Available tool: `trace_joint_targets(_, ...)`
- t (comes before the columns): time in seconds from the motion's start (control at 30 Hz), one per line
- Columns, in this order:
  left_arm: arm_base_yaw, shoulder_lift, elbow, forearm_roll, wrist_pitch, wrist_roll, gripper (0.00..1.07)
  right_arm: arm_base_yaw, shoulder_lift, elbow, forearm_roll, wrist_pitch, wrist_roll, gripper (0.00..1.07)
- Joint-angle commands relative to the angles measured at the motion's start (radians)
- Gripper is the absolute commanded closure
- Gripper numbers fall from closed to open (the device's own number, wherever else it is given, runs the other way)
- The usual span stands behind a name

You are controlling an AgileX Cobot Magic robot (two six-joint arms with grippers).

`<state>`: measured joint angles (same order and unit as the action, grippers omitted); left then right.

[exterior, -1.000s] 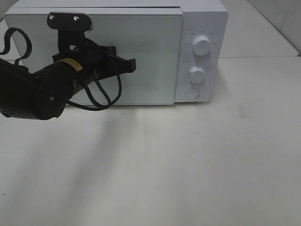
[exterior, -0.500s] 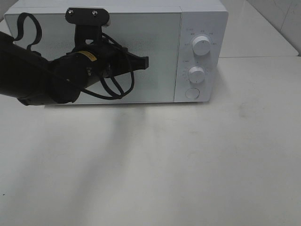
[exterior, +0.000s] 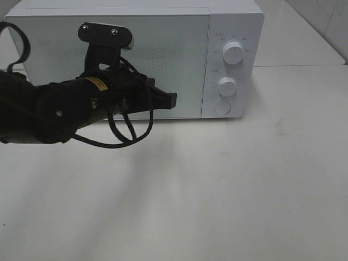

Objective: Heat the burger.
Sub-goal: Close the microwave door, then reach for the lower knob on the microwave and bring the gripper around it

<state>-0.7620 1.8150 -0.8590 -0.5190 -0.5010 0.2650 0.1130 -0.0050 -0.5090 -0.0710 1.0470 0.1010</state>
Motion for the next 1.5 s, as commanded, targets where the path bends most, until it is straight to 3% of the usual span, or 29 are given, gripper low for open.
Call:
trace_joint_targets(0.03, -0.001, -0.069, 0.014, 0.012, 0.267, 0.002, 0.44, -0.006, -0.027, 0.001, 0.002, -0.010, -0.002, 0.31)
trace_joint_targets(0.07, -0.001, -0.069, 0.014, 0.012, 0.267, 0.002, 0.44, -0.006, -0.027, 0.001, 0.002, -0.010, -0.002, 0.31)
trace_joint_targets(0.1, -0.001, -0.080, 0.014, 0.012, 0.324, 0.002, 0.29, -0.006, -0.027, 0.001, 0.002, -0.010, -0.002, 0.31)
trace_joint_targets(0.13, -0.001, -0.102, 0.014, 0.014, 0.425, 0.002, 0.06, -0.006, -0.027, 0.001, 0.002, -0.010, -0.002, 0.31)
trace_joint_targets(0.37, -0.001, -0.182, 0.014, 0.101, 0.755, 0.001, 0.05, -0.006, -0.027, 0.001, 0.002, -0.010, -0.002, 0.31)
trace_joint_targets(0.43, -0.001, -0.240, 0.014, 0.212, 0.921, 0.001, 0.05, -0.006, -0.027, 0.001, 0.002, -0.010, -0.002, 0.31)
trace_joint_targets(0.7, -0.001, -0.341, 0.014, 0.383, 1.153, 0.000, 0.05, -0.006, -0.027, 0.001, 0.002, -0.010, -0.002, 0.31)
trace_joint_targets(0.83, -0.001, -0.390, 0.014, 0.428, 1.252, -0.060, 0.05, -0.006, -0.027, 0.001, 0.002, -0.010, -0.002, 0.31)
trace_joint_targets(0.9, -0.001, -0.437, 0.014, 0.519, 1.336, -0.225, 0.05, -0.006, -0.027, 0.001, 0.002, -0.010, -0.002, 0.31)
trace_joint_targets(1.0, -0.001, -0.449, 0.014, 0.550, 1.357, -0.265, 0.05, -0.006, -0.027, 0.001, 0.002, -0.010, -0.002, 0.31)
trace_joint_targets(1.07, -0.001, -0.489, 0.014, 0.665, 1.444, -0.405, 0.05, -0.006, -0.027, 0.001, 0.002, -0.010, -0.002, 0.31)
trace_joint_targets(1.17, 0.006, -0.512, 0.014, 0.708, 1.497, -0.447, 0.05, -0.006, -0.027, 0.001, 0.002, -0.010, -0.002, 0.31)
trace_joint_targets(1.3, 0.074, -0.545, 0.014, 0.677, 1.525, -0.444, 0.05, -0.006, -0.027, 0.001, 0.002, -0.010, -0.002, 0.31)
trace_joint_targets(1.37, 0.191, -0.587, 0.014, 0.622, 1.537, -0.391, 0.05, -0.006, -0.027, 0.001, 0.002, -0.010, -0.002, 0.31)
trace_joint_targets(1.43, 0.230, -0.599, 0.014, 0.602, 1.544, -0.365, 0.05, -0.006, -0.027, 0.001, 0.002, -0.010, -0.002, 0.31)
trace_joint_targets(1.47, 0.336, -0.629, 0.014, 0.557, 1.570, -0.310, 0.05, -0.006, -0.027, 0.001, 0.002, -0.010, -0.002, 0.31)
trace_joint_targets(1.5, 0.336, -0.629, 0.014, 0.557, 1.570, -0.310, 0.05, -0.006, -0.027, 0.001, 0.002, -0.010, -0.002, 0.31)
